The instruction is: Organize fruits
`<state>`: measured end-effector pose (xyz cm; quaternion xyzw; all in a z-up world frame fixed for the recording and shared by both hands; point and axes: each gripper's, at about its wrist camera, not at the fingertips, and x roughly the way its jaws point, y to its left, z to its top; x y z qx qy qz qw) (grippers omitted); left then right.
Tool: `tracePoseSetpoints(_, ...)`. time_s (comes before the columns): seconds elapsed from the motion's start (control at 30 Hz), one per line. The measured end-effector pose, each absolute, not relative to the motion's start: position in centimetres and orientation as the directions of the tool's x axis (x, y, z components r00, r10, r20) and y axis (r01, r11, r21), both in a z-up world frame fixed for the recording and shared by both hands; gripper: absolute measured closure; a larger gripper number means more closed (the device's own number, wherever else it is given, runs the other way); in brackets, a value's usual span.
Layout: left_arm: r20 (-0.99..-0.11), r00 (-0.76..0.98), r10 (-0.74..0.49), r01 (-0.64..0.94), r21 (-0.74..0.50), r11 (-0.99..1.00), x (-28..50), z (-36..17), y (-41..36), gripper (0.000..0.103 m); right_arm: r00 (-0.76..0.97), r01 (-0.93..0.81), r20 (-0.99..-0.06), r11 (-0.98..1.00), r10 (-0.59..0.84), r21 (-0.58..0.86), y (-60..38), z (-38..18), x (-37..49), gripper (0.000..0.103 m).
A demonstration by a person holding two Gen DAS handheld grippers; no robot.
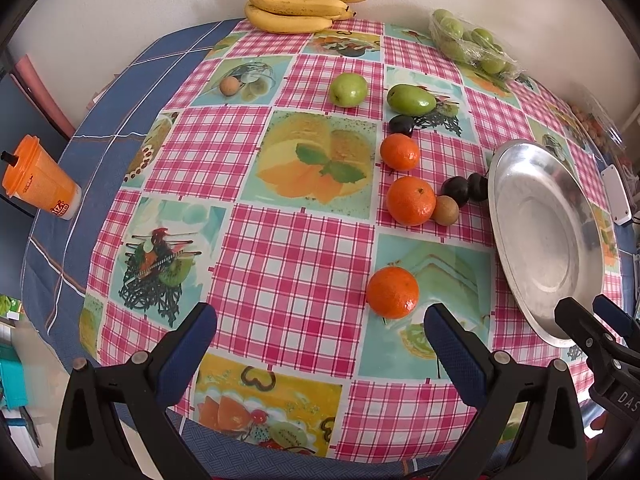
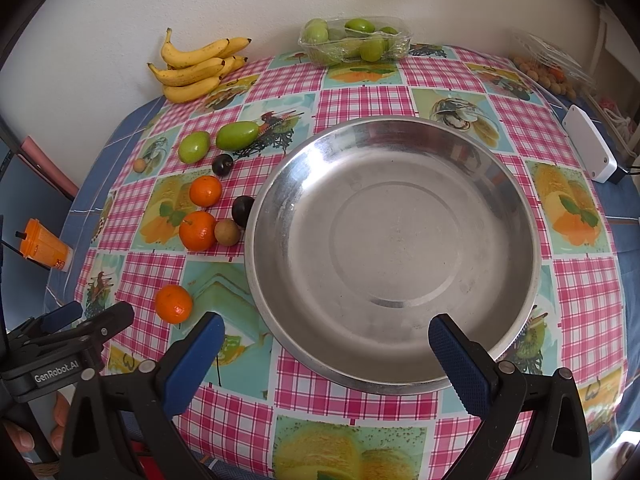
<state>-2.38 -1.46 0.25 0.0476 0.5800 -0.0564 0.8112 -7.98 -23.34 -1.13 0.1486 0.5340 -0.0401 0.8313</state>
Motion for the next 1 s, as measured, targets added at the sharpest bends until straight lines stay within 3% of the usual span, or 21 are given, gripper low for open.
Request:
tracePoseSetpoints(0.63, -0.951, 0.303, -0.055, 0.151, -0.009, 0.988, -2.2, 0.1, -1.4, 0.0, 0.425, 0.218, -0.901, 0.956, 0.086, 0.194, -23.1, -1.3, -7.8, 0.0)
tracePoseSetpoints(1.0, -0.922, 0.342, -0.184, 0.113, -0.154, 0.982, -0.6, 0.7, 0.9, 0.0, 0.456, 0.15, -0.874, 0.954, 0.167, 0.261, -22.0, -0.7, -6.3, 0.0)
